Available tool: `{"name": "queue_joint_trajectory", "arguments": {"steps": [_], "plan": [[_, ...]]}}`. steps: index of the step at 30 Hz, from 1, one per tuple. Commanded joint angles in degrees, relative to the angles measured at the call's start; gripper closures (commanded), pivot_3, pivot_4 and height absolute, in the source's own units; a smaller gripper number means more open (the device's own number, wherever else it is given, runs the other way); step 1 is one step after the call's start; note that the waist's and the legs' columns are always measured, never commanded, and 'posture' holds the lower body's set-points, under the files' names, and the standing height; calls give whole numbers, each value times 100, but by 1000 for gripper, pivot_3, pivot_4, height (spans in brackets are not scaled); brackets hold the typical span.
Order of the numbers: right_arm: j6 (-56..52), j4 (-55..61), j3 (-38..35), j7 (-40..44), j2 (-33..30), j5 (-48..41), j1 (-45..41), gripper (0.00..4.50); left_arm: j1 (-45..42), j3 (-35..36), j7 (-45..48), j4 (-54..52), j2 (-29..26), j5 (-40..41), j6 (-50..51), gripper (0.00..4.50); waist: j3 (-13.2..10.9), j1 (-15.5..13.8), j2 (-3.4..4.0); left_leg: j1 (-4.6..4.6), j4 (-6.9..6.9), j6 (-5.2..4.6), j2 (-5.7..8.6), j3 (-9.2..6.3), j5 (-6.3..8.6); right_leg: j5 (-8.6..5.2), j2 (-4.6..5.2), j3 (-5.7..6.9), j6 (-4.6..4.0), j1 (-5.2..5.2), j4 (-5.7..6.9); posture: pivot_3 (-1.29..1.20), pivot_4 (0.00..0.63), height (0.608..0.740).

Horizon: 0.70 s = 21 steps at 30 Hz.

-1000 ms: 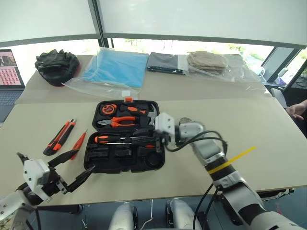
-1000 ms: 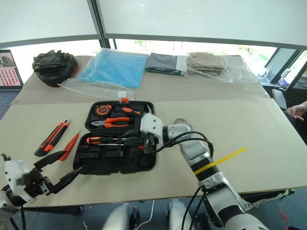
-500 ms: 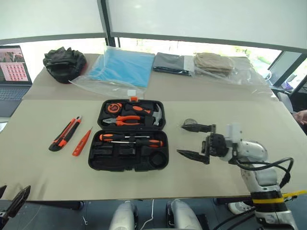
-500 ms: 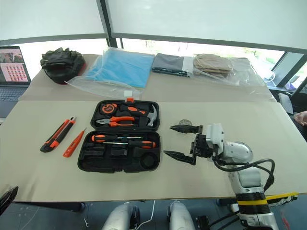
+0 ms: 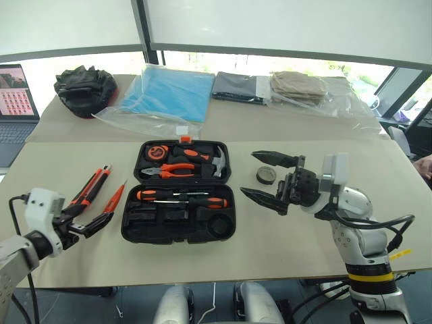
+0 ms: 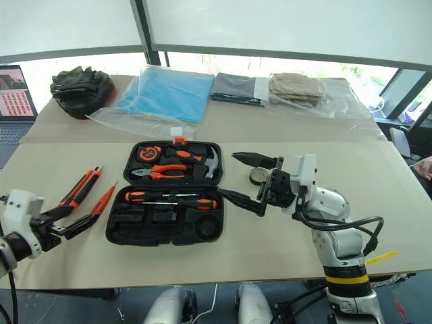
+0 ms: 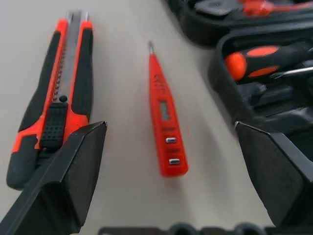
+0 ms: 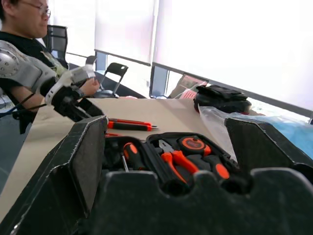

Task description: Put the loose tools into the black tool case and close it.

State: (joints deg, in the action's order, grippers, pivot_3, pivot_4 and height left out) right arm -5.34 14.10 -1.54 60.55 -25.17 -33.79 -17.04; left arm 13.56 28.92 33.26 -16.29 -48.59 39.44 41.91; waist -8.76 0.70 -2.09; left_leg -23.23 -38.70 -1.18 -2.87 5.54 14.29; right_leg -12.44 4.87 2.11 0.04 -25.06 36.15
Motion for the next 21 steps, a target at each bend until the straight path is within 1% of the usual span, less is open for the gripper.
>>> {"name": "queue_joint_trajectory", "arguments": {"steps": [1, 7, 12, 14, 15, 16, 18, 19, 20, 21], "plan": [[67, 287, -5, -139, 27, 10, -89, 41, -417, -195, -196, 69, -23, -90, 343, 0, 0, -7, 0, 0, 0, 0, 0, -2, 0, 0, -1, 2, -1, 1, 0, 0, 150, 740], [88, 374, 120, -246, 51, 75, -85, 41, -1282, -935, -411, 275, 255, -394, 518, 0, 0, -28, 0, 1, -9, 1, 4, -2, -1, 1, 7, 3, 2, 6, 0, 0, 150, 740], [89, 393, 152, -242, 57, 86, -63, 41, -1661, -1310, -676, 597, 280, -753, 1007, 0, 0, -98, 0, 5, -13, 1, 8, -3, -2, 3, 9, 3, 5, 12, 3, 0, 150, 740], [94, 415, 161, -242, 51, 88, -33, 0, -1720, -1326, -679, 682, 302, -797, 1135, 511, 0, -119, 1, 14, -13, 1, 7, -3, -2, 3, 9, 3, 5, 19, 5, 0, 150, 740], [100, 427, 162, -240, 44, 88, -10, 0, -1725, -1342, -650, 679, 296, -828, 1127, 699, 0, -119, 2, 19, -13, 2, 6, -4, -3, 3, 8, 3, 4, 23, 7, 0, 150, 740], [106, 437, 155, -233, 31, 83, 13, 0, -1729, -1362, -625, 654, 289, -840, 1169, 1130, 0, -119, 2, 25, -12, 3, 5, -3, -4, 3, 7, 3, 4, 28, 6, 0, 150, 740], [110, 452, 138, -226, 8, 82, 48, 0, -1724, -1387, -529, 593, 290, -841, 1183, 1747, 0, -119, 2, 36, -11, 3, 4, -3, -3, 2, 7, 3, 3, 38, 5, 0, 150, 740], [111, 461, 128, -225, -3, 85, 64, 0, -1713, -1375, -509, 576, 302, -839, 1195, 2177, 0, -119, 2, 36, -11, 3, 4, -3, -3, 2, 8, 2, 3, 40, 3, 0, 150, 740], [111, 473, 120, -229, -14, 90, 79, 0, -1694, -1352, -484, 569, 310, -848, 1175, 2472, 0, -119, 2, 37, -11, 3, 5, -3, -3, 2, 9, 2, 3, 41, 3, 0, 150, 740], [113, 481, 113, -231, -24, 94, 92, 0, -1673, -1332, -448, 573, 310, -876, 1110, 2880, 0, -119, 2, 37, -11, 3, 5, -3, -3, 2, 9, 2, 3, 42, 2, 0, 150, 740]]}}
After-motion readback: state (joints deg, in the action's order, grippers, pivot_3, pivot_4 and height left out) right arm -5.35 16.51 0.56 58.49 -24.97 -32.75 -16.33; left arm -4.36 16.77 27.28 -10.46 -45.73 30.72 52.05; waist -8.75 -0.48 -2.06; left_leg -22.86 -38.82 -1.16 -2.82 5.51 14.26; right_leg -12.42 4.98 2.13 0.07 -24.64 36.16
